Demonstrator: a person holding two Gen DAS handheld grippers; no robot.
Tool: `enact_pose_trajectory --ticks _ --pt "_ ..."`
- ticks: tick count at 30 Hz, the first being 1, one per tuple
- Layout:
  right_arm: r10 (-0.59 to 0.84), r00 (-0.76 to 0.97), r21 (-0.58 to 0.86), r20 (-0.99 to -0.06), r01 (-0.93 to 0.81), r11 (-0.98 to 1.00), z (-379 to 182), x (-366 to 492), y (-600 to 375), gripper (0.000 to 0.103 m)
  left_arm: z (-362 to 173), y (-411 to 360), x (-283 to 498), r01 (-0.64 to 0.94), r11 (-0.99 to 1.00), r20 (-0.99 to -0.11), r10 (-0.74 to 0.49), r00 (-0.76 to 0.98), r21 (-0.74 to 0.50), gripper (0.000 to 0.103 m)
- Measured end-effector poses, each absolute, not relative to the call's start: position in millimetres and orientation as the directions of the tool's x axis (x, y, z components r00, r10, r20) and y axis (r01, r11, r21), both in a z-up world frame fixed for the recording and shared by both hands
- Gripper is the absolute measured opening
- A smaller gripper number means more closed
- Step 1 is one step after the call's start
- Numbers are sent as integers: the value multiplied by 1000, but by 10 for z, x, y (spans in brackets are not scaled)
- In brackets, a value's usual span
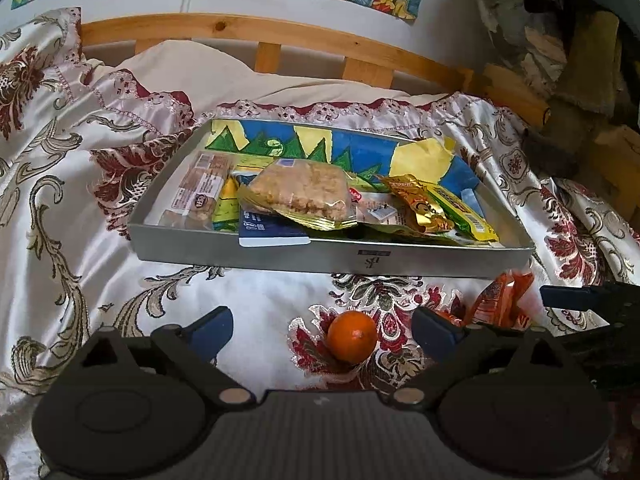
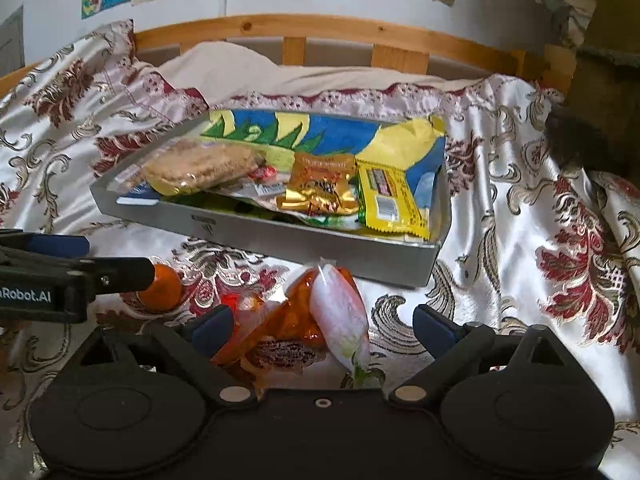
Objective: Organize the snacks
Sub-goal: 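Move left tool to the mandarin orange while right tool reaches the clear orange-stick packet, then close left gripper on the mandarin orange while right gripper closes on the orange-stick packet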
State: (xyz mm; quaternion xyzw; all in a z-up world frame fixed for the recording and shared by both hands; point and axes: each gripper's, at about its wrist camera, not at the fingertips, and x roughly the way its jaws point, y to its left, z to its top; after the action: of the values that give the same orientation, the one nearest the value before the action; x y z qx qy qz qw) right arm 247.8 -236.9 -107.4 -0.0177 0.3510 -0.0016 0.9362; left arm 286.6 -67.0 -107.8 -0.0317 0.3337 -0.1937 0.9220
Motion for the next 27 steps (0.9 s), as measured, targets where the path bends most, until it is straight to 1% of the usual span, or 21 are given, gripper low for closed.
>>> enact_pose_trajectory --ticks 4,6,9,12,13,14,15,16,17,18,19,20,22,24,26,27 --pt "-13 752 -41 -659 -19 999 -1101 2488 -2347 93 -1118 -701 2905 358 916 -616 -389 685 -181 87" --pt "-13 756 -44 -654 -21 999 -1095 2486 -2337 92 -1135 -726 2898 366 916 -616 -385 687 -164 86" --pt "-17 758 -57 -652 -27 998 -1098 2485 -2312 92 -1149 -769 2876 394 907 -610 -399 684 -151 80" --pt "-14 758 -60 -652 -33 998 -1112 2487 -2312 91 -1171 -810 2865 424 895 -612 -414 674 -138 70" --pt "-12 758 -58 -652 -34 998 -1113 2488 -2317 90 -1179 -822 2863 433 891 -613 -417 671 -133 64" --pt "-12 757 -54 -653 -32 998 -1114 2490 -2322 87 -1187 -834 2862 442 888 -615 -421 666 -129 60" --pt "-10 754 -50 -657 -30 998 -1117 2495 -2331 86 -1197 -847 2862 453 882 -618 -428 660 -128 58" --pt "-8 751 -45 -660 -29 999 -1121 2498 -2338 85 -1205 -859 2859 463 877 -620 -434 654 -126 54" --pt "-2 748 -35 -664 -28 999 -1125 2502 -2349 83 -1213 -875 2855 468 875 -622 -436 651 -123 49" --pt "6 743 -20 -669 -27 999 -1130 2508 -2362 83 -1225 -891 2858 474 872 -627 -436 645 -119 46" --pt "12 739 -10 -674 -25 1000 -1132 2515 -2368 81 -1237 -907 2865 480 870 -634 -435 639 -113 40" --pt "17 736 -1 -677 -25 1000 -1137 2519 -2372 81 -1249 -924 2870 481 871 -641 -428 637 -103 37" --pt "22 734 6 -679 -25 1000 -1144 2521 -2370 81 -1262 -938 2875 483 871 -644 -422 638 -91 34" --pt "32 734 12 -678 -31 999 -1152 2527 -2367 79 -1263 -936 2883 475 874 -648 -419 636 -100 34" --pt "42 724 29 -689 -30 999 -1165 2555 -2363 71 -1256 -930 2894 465 878 -653 -418 632 -112 33" --pt "34 719 31 -695 -17 999 -1168 2572 -2361 71 -1254 -930 2895 464 879 -656 -415 631 -111 33"
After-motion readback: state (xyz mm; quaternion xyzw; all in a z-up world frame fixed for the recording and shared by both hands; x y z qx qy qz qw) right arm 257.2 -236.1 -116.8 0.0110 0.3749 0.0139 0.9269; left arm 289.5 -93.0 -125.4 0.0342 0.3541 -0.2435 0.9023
